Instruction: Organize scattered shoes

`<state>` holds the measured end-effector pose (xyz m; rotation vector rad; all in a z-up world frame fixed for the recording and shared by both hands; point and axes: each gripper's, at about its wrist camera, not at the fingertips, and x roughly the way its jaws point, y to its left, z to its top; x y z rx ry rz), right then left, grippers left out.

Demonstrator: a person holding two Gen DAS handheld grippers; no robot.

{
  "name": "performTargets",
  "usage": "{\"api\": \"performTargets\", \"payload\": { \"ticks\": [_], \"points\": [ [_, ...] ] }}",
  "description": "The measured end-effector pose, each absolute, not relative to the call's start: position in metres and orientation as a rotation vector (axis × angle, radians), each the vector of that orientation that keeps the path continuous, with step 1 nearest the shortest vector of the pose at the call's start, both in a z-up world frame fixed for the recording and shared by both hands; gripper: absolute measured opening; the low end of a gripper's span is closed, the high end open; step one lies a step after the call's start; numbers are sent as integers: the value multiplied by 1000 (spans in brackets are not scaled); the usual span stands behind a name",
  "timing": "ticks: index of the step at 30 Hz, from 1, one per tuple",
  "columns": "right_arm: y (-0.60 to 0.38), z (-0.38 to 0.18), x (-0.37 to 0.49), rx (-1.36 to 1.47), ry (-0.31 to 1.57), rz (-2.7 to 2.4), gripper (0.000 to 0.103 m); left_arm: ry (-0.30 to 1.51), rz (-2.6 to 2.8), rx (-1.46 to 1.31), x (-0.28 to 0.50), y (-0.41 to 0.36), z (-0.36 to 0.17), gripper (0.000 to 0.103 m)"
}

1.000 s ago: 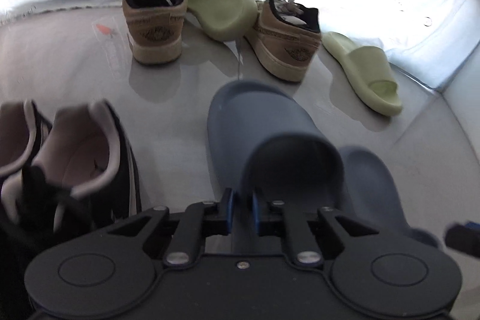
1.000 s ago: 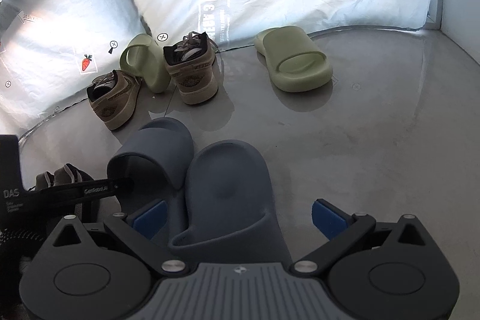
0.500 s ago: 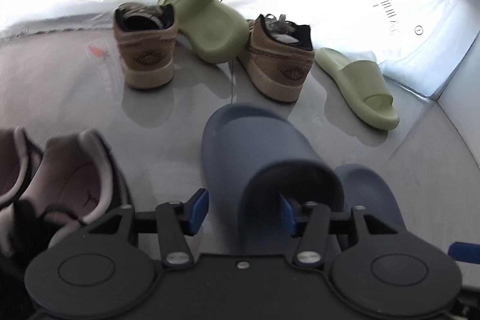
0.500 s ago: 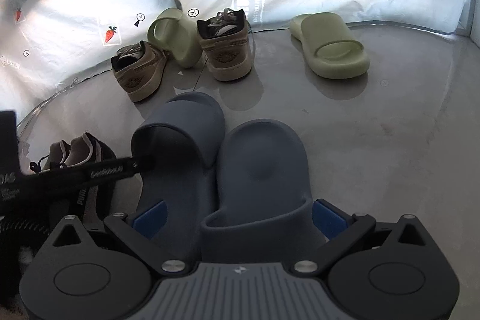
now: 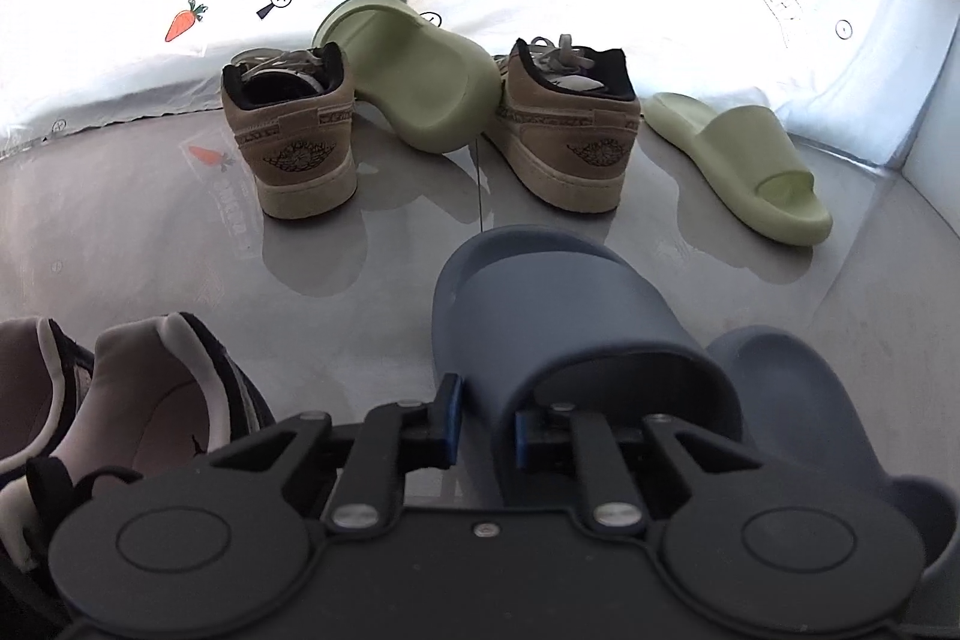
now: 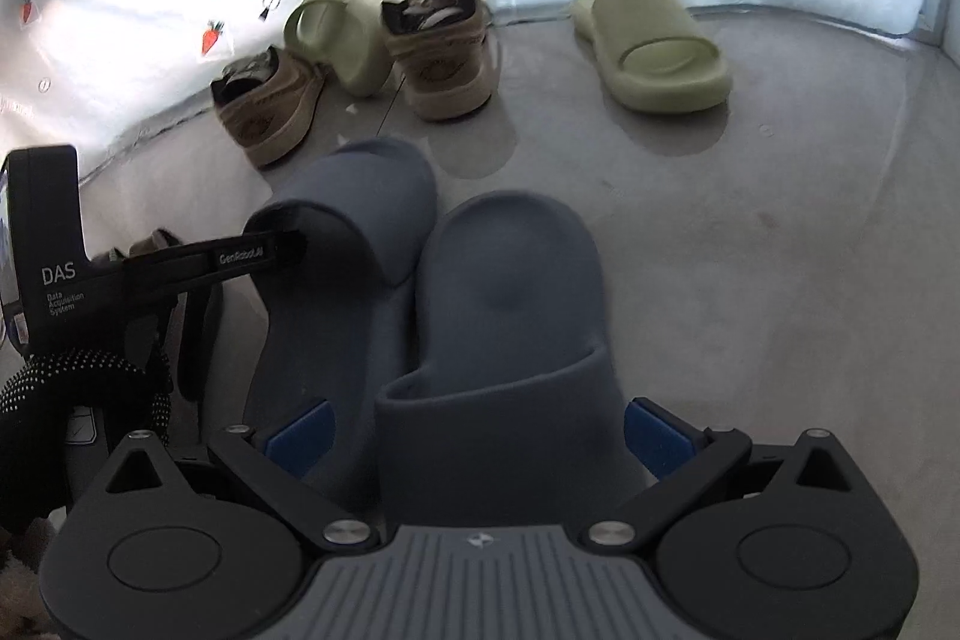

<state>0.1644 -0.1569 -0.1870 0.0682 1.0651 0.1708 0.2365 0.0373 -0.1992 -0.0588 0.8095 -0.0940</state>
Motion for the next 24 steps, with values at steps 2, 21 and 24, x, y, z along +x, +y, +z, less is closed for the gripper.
{"api": "performTargets", "payload": {
  "ticks": [2, 21, 24],
  "points": [
    [-153, -193, 167, 20, 1097, 141, 99, 813, -105, -49, 232, 37, -199, 16],
    [-248, -183, 175, 84, 987, -168, 94, 905, -225, -41, 188, 11, -192, 20],
    [-246, -174, 164, 130, 939, -135, 97, 972, -268, -113, 188, 21, -189, 32]
  ]
}}
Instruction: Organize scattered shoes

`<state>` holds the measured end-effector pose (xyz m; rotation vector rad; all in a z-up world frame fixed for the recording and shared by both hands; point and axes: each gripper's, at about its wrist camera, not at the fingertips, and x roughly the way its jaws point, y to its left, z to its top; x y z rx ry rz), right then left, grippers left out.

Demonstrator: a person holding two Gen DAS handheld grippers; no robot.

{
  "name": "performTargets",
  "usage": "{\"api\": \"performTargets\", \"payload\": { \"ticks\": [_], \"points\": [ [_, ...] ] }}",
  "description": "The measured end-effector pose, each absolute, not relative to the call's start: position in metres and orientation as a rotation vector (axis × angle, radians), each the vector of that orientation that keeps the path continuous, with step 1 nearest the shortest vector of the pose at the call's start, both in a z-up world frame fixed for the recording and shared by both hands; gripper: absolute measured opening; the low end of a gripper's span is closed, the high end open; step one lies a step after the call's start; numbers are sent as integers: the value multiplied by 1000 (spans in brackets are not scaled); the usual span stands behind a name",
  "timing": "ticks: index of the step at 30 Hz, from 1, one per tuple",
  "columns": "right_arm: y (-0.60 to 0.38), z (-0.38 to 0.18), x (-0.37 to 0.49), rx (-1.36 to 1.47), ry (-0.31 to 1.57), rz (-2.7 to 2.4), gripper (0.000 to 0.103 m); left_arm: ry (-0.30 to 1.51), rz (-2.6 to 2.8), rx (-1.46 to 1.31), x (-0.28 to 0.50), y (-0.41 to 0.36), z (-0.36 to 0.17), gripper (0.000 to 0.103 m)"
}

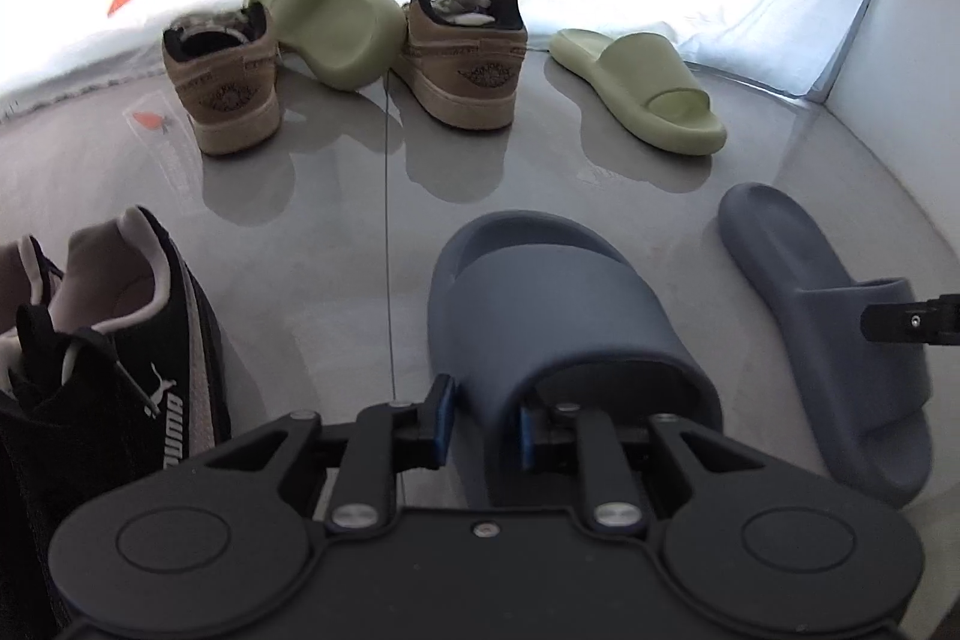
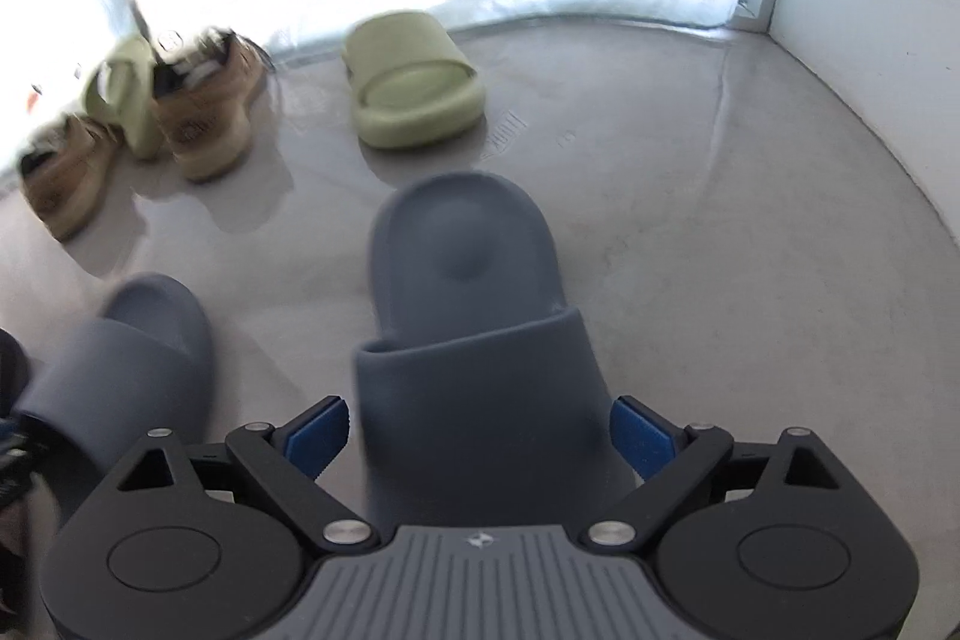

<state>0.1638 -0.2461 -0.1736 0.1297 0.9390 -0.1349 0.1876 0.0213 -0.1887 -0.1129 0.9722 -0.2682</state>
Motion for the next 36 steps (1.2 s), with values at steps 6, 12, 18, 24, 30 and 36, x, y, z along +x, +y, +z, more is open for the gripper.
{"api": "performTargets", "payload": {
  "ticks": [6, 12, 18, 24, 30, 36],
  "points": [
    [-217, -160, 144, 121, 866, -7, 100, 1016, -297, -191, 170, 47, -175, 44],
    [-183, -173, 148, 45, 934, 123, 100, 1007, -301, -188, 163, 55, -175, 44],
    [-169, -172, 153, 61, 935, 220, 100, 980, -336, -207, 161, 56, -170, 44],
    [-142, -190, 166, 4, 1013, 344, 57, 940, -291, -231, 161, 65, -163, 44],
    [-131, -199, 178, -94, 1055, 364, 20, 922, -235, -265, 162, 79, -160, 44],
    [-150, -194, 195, -117, 982, 202, 23, 908, -224, -270, 160, 83, -157, 44]
  ]
}}
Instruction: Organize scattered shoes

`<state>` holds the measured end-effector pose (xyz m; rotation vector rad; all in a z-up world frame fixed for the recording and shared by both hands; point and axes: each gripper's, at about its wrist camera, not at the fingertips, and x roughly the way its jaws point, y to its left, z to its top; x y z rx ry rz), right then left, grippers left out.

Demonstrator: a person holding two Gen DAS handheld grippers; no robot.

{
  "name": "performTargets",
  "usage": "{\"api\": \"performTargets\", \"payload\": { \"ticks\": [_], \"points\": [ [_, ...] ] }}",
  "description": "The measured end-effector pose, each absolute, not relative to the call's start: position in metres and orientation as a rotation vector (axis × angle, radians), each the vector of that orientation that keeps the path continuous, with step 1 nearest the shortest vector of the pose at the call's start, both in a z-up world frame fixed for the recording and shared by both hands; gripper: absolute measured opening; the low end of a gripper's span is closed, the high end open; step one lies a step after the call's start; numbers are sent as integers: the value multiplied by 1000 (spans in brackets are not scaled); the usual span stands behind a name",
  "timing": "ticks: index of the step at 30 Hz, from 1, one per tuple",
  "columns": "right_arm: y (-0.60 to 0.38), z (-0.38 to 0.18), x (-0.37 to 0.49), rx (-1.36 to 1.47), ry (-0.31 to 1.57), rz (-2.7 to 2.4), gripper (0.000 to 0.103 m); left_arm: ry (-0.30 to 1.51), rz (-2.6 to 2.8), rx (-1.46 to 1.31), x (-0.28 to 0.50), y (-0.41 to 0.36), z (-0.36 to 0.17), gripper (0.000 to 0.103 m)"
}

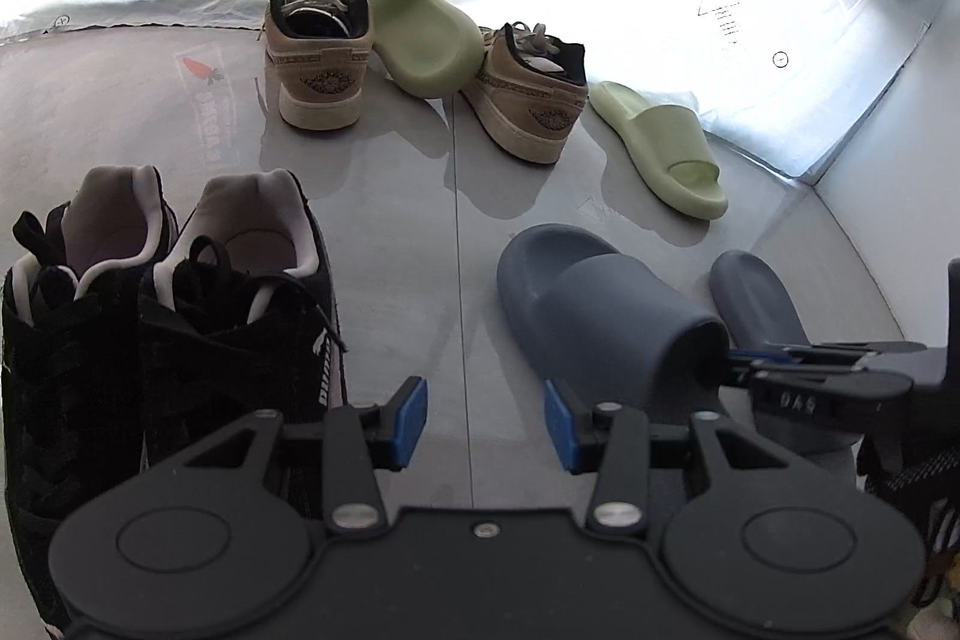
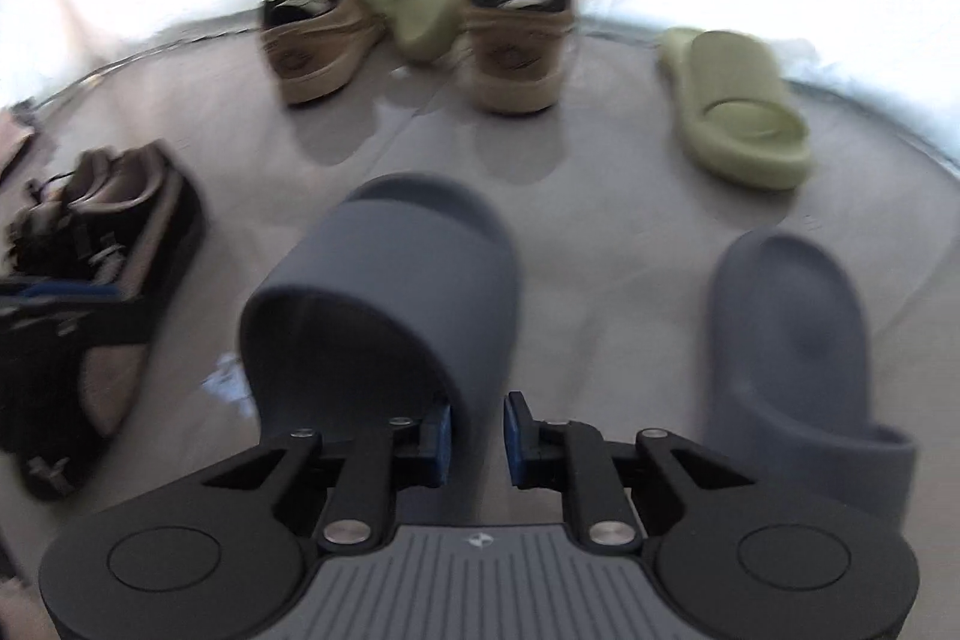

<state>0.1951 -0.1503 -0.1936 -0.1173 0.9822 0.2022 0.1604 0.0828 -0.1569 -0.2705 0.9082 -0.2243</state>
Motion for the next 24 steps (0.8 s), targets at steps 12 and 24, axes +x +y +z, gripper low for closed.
{"api": "performTargets", "payload": {
  "ticks": [12, 24],
  "points": [
    [-168, -182, 187, 625, 992, 346, 85, 887, -225, -313, 165, 84, -155, 44],
    [-152, -205, 206, 581, 1038, 380, 9, 869, -117, -371, 160, 111, -154, 44]
  ]
}}
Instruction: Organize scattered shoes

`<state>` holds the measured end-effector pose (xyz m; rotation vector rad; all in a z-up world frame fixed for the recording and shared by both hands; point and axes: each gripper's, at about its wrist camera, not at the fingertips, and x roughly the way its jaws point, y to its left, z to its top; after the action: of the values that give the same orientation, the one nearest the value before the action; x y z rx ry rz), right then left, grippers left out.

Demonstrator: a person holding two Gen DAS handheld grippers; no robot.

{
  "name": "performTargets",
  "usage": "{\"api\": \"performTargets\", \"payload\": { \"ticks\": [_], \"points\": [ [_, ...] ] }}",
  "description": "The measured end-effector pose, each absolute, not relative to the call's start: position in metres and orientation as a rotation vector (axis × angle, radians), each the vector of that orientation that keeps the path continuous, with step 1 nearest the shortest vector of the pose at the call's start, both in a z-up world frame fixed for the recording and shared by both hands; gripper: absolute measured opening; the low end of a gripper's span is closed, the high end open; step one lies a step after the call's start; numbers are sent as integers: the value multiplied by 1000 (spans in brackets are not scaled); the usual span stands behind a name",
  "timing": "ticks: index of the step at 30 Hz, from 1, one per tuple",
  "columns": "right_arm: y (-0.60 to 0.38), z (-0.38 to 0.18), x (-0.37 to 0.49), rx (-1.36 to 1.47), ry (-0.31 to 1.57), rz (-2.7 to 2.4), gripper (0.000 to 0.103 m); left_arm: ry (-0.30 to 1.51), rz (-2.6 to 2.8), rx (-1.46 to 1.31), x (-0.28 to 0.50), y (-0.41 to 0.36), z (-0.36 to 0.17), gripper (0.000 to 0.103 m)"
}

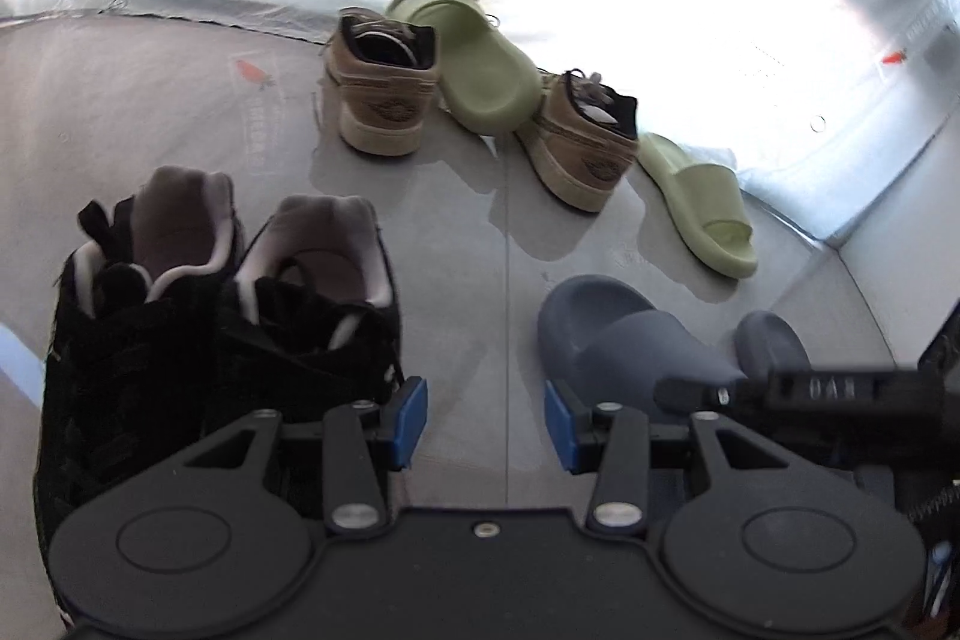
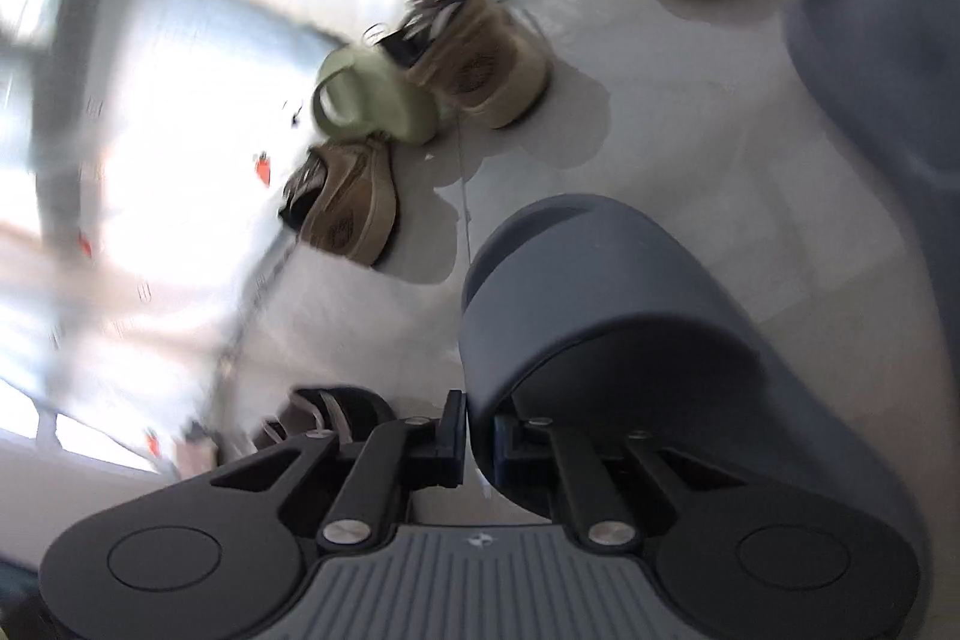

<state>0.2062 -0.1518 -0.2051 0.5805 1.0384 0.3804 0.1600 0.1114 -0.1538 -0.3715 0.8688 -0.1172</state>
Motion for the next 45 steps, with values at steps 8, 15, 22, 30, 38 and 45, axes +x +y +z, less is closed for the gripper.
{"api": "performTargets", "payload": {
  "ticks": [8, 15, 22, 30, 38, 45],
  "points": [
    [-130, -198, 174, 270, 1177, 706, 8, 868, -156, -333, 160, 105, -153, 44],
    [-139, -175, 139, 176, 1167, 721, 46, 868, -165, -334, 160, 104, -153, 44],
    [-146, -175, 114, -125, 1249, 700, 74, 874, -186, -333, 165, 98, -154, 44],
    [-117, -191, 106, -485, 1158, 641, 75, 867, -198, -318, 164, 94, -151, 44],
    [-122, -195, 156, -527, 1091, 514, 79, 854, -166, -319, 159, 101, -148, 44],
    [-149, -167, 188, -197, 1021, 256, 81, 858, -122, -358, 160, 112, -149, 44]
  ]
}}
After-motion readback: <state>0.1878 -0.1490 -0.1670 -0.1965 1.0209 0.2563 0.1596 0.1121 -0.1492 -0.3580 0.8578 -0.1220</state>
